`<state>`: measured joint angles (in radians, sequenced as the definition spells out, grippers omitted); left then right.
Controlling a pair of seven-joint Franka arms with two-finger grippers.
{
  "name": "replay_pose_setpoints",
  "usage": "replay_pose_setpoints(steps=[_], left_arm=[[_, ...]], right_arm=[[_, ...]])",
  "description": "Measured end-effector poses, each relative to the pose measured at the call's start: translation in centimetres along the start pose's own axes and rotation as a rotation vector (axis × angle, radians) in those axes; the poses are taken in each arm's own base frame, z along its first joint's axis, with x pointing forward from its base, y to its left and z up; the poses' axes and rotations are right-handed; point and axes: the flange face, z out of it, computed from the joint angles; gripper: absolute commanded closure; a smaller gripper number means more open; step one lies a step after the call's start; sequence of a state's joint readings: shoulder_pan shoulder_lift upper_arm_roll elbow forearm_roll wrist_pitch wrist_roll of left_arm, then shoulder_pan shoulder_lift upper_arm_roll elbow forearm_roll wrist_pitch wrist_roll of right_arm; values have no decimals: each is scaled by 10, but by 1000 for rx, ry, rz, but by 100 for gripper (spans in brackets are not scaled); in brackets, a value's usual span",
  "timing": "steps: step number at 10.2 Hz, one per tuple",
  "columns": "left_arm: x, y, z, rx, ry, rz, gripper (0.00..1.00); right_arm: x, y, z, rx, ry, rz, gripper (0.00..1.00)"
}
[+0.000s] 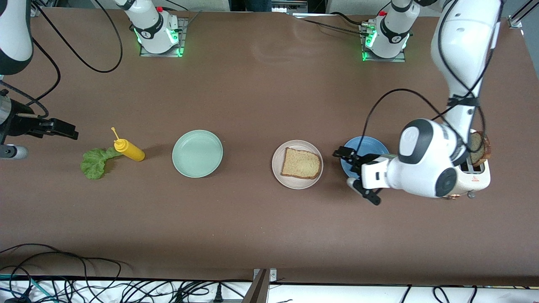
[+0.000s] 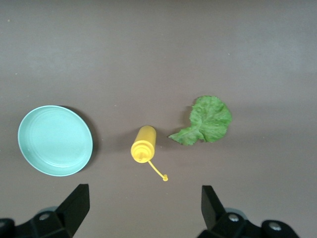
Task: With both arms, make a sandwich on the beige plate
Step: 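Lay the toast flat on the beige plate and open the left gripper, then grasp the lettuce leaf with the right gripper while the left gripper withdraws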
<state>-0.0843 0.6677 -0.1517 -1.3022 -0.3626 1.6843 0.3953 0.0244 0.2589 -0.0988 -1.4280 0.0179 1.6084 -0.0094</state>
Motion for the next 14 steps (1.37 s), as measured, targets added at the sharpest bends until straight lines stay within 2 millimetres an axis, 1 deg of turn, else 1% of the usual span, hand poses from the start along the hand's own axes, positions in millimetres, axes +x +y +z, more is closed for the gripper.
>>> replay_pose_setpoints(steps=[1, 2, 3, 4, 5, 7, 9, 10, 11, 12, 13, 14], left_arm=[[-14, 2, -31, 62, -8, -5, 0], [-29, 5, -53, 91, -36, -21, 0], [-43, 4, -73, 138, -56, -34, 0], [-54, 4, -94, 222, -60, -47, 0], [-64, 10, -117, 301, -50, -82, 0], [-86, 36, -153, 371, -38, -144, 0], [-104, 56, -184, 415, -2, -163, 0], [-116, 60, -200, 427, 23, -178, 0], [-134, 63, -217, 441, 45, -200, 0], [-156, 70, -229, 453, 59, -219, 0], [-177, 87, -233, 462, 74, -268, 0], [-194, 105, -233, 470, 95, -332, 0]], right_arm=[[3, 17, 8, 1, -13, 26, 0], [7, 32, 23, 1, -38, 48, 0], [14, 45, 45, 1, -74, 66, 0], [20, 53, 70, 1, -114, 79, 0], [26, 59, 94, -1, -150, 87, 0], [37, 73, 144, -3, -188, 107, 0], [38, 84, 198, -7, -183, 121, 0], [35, 86, 219, -10, -178, 120, 0], [32, 89, 235, -20, -172, 110, 0], [31, 93, 246, -29, -164, 93, 0], [31, 96, 256, -33, -155, 78, 0], [32, 98, 271, -35, -138, 62, 0]])
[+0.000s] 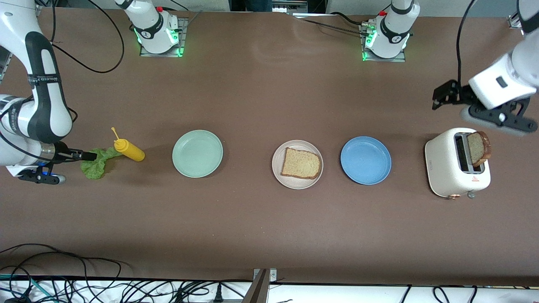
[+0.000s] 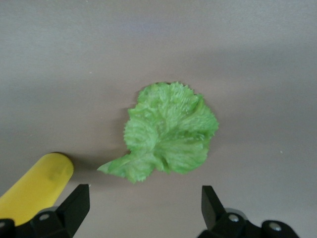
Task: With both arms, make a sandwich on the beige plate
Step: 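Grasp the lettuce leaf with the right gripper while the left gripper withdraws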
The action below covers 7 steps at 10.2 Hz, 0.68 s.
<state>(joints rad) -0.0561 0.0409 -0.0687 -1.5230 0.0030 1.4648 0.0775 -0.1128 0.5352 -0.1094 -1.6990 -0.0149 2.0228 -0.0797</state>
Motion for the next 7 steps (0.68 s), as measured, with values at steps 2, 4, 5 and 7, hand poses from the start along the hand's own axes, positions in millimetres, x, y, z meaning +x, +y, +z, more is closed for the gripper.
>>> replay_pose_setpoints(steps=[2, 4, 5, 7], left_arm=[[-14, 5, 1, 6, 36, -52, 0], [-15, 3, 11, 9, 77, -64, 0], [-19, 6, 12, 9, 78, -66, 0], [-22, 13, 13, 9, 72, -94, 0]], right_arm=[[7, -1, 37, -12, 93, -29, 0], [3, -3, 74, -20, 152, -43, 0], [1, -4, 85, -20, 154, -46, 0], [0, -4, 94, -21, 145, -48, 75]])
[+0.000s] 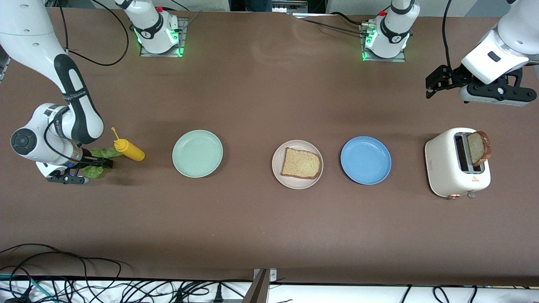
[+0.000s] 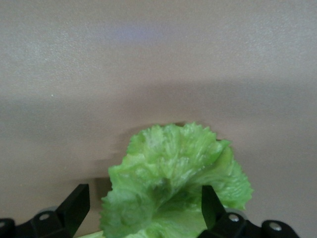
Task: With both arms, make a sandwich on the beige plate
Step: 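Grasp the lettuce leaf with the right gripper while the left gripper withdraws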
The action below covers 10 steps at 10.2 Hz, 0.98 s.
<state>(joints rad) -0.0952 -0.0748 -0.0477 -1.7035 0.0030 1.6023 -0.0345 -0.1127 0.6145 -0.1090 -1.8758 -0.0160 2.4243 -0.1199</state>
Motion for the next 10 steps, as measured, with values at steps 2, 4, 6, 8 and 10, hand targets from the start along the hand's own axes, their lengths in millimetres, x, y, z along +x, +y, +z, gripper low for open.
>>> replay_pose_setpoints(steps=[2, 4, 6, 8, 10], left_arm=[[0, -1, 1, 0, -2, -3, 0], [1, 0, 2, 0, -5, 0, 0], [1, 0, 4, 0, -7, -1, 0], [2, 0, 4, 0, -8, 0, 0], [2, 0, 4, 0, -8, 0, 0]], right_arm=[[0, 1, 0, -1, -1, -2, 100], [0, 2, -2, -3, 1, -3, 100], [2, 2, -7, -5, 11, -28, 100], [11, 1, -20, -9, 40, -76, 100], [19, 1, -44, -14, 80, -101, 100]])
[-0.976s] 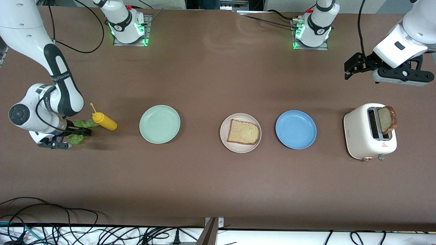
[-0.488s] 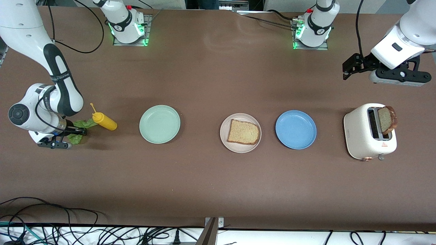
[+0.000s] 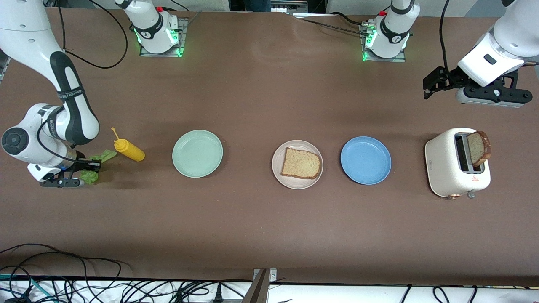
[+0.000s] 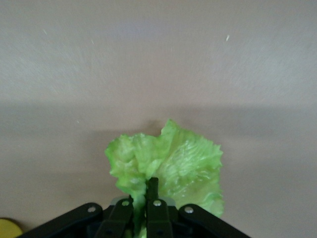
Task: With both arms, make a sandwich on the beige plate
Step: 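Grasp the lettuce leaf with the right gripper while the left gripper withdraws, then carry the lettuce leaf with the right gripper over the toast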
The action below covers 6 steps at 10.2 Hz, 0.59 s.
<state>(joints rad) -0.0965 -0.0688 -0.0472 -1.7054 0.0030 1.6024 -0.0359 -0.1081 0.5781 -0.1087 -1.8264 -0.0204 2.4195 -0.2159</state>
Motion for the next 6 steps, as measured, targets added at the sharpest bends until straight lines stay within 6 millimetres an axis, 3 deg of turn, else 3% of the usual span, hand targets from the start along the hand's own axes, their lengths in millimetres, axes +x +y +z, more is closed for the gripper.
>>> replay_pose_setpoints(steps=[2, 4, 6], left_arm=[[0, 0, 0, 0, 0, 0, 0], [0, 0, 0, 0, 0, 0, 0], [0, 1, 0, 0, 0, 1, 0]], right_arm=[[6, -1, -36, 2, -18, -19, 100], [15, -5, -88, 23, -99, -14, 100], [26, -26, -142, 31, -168, 30, 100]])
